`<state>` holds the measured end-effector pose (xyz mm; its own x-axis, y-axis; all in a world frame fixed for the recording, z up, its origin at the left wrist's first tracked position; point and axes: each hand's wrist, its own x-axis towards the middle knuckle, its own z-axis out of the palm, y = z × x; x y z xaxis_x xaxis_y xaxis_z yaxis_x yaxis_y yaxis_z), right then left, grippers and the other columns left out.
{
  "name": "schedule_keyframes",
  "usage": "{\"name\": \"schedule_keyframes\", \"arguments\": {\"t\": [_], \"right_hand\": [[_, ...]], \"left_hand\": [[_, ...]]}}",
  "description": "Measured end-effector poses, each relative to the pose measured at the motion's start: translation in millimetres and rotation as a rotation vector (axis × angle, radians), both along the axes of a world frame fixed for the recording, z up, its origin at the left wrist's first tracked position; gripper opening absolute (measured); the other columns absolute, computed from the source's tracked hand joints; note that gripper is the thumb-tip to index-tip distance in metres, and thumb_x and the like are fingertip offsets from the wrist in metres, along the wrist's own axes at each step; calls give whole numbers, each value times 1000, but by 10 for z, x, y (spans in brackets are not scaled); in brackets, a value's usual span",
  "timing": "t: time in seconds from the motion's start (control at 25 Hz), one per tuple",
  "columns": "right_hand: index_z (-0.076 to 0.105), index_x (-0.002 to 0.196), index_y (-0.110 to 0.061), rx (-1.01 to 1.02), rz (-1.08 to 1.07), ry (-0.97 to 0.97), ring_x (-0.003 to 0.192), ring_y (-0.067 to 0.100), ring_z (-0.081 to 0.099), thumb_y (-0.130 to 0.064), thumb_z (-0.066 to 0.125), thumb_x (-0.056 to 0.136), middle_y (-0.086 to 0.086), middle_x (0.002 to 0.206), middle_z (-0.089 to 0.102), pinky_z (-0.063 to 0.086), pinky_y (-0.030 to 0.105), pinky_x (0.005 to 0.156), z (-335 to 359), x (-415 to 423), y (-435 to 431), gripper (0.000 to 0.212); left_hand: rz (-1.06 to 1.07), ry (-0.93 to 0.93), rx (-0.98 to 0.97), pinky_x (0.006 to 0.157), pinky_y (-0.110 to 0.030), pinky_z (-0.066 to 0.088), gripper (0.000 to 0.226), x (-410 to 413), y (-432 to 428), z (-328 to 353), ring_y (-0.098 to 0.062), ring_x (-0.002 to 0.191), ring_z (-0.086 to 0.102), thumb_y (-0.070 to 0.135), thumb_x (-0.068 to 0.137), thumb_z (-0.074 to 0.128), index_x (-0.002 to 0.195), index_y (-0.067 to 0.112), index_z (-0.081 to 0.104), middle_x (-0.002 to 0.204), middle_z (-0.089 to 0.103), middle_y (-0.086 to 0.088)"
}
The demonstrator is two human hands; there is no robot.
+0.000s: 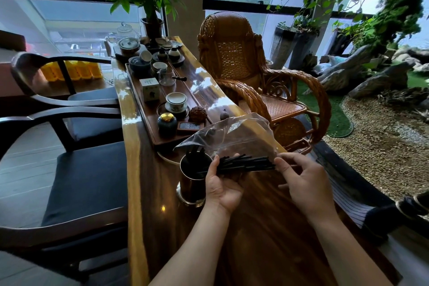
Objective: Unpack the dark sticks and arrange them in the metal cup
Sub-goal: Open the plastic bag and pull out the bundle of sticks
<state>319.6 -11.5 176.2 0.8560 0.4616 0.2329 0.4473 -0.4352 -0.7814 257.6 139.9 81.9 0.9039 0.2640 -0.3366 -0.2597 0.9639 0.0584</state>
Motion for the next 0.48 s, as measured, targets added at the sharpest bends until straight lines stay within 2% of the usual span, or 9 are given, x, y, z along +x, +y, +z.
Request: {"name": "schedule_keyframes", "arguments": {"t": [0.12,0.2,0.28,0.36,0.48], "right_hand": [[74,110,-22,10,8,-166,62,3,71,-30,64,95,-10,92,73,56,18,55,129,-16,157,20],[75,108,-18,19,42,-291,69,4,70,-25,66,95,-8,92,74,53,15,61,238,-9,320,17],[76,107,-16,16,82,-357,75,5,69,-23,67,95,-5,93,75,50,11,66,328,4,475,17],[76,108,-15,20,93,-395,79,3,68,-24,66,96,-5,94,76,48,7,69,382,11,583,18],[76,109,-14,43,94,-400,82,6,70,-25,67,95,-1,97,78,51,10,71,420,15,653,20]], "left_hand": [[50,20,-25,78,-45,62,44,-30,29,39,-35,91,76,43,88,68,108,5,75,111,75,-19],[81,35,-43,81,-47,62,49,-66,39,57,-36,91,76,45,88,68,111,3,72,110,75,-21],[85,51,-60,84,-48,61,60,-105,38,60,-37,100,74,48,88,66,125,0,61,117,72,-22],[86,58,-97,82,-51,62,66,-137,45,70,-40,106,72,47,88,66,134,2,49,123,69,-25],[95,56,-114,80,-51,62,67,-168,59,93,-41,108,71,46,89,65,138,5,45,125,68,-27]]}}
